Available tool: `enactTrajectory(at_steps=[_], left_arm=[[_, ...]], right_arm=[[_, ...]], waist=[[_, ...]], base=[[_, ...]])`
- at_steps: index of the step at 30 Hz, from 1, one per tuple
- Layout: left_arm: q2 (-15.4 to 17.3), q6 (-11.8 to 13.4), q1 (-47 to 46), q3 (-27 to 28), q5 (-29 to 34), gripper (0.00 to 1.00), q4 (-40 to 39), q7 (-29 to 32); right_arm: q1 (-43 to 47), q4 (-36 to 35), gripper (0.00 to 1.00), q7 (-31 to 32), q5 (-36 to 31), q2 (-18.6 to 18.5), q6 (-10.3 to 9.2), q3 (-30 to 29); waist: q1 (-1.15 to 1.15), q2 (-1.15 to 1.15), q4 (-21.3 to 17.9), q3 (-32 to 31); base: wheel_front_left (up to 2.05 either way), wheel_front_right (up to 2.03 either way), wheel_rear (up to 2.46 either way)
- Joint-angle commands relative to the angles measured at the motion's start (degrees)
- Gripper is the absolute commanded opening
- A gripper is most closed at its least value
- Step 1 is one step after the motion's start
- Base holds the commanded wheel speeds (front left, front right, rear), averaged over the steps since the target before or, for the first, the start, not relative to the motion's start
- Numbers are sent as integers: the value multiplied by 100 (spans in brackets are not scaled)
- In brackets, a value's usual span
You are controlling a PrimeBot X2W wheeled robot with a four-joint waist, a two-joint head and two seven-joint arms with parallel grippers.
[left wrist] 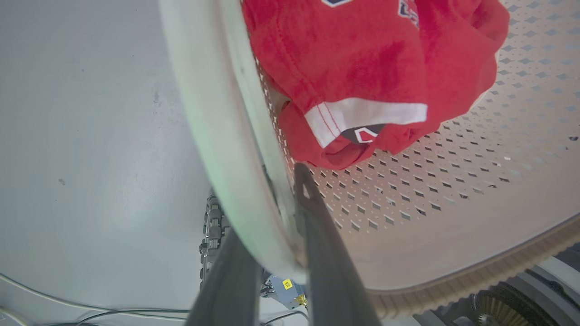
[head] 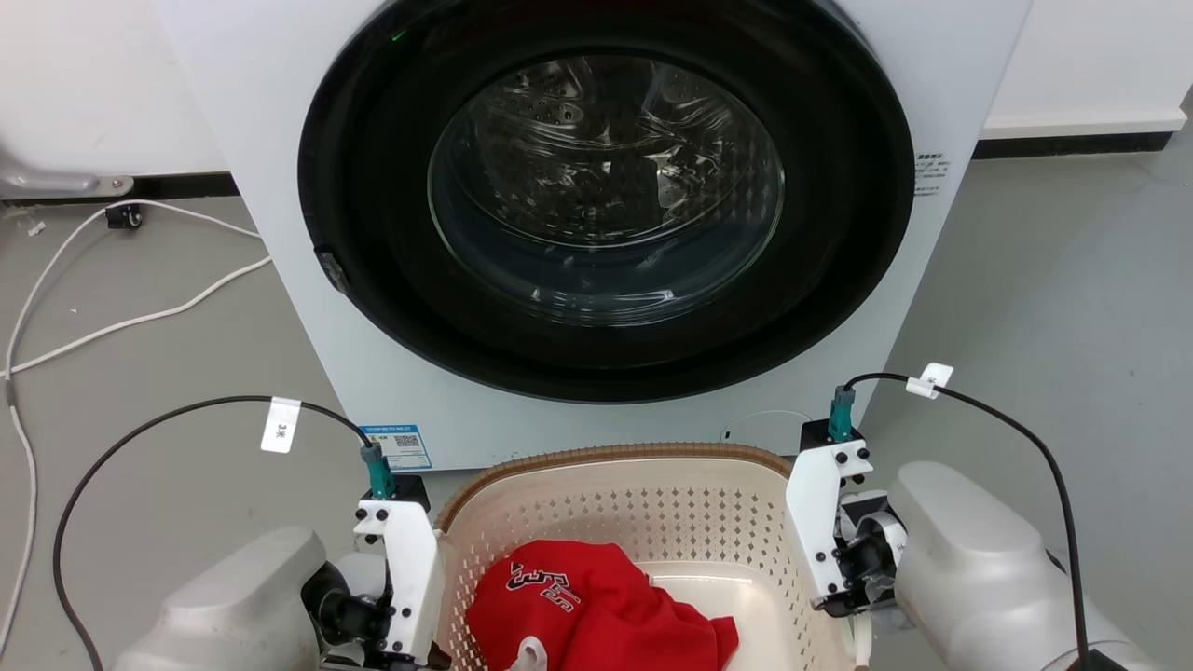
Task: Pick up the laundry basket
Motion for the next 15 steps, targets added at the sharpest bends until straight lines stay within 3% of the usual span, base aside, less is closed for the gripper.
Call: enactTrajectory(at_steps=[1, 15], left_arm=[[-68, -56, -94, 7, -18, 0, -29, 9], [-65, -56, -109, 5, 21, 0, -18, 58]], right_arm=[[-78, -18, 0, -16, 55, 93, 78, 21], [-119, 58, 0, -86, 190, 93, 78, 147]], waist=[[0, 0, 2, 2], [0, 0, 28, 0]], base=[[0, 0, 0], [0, 0, 0]])
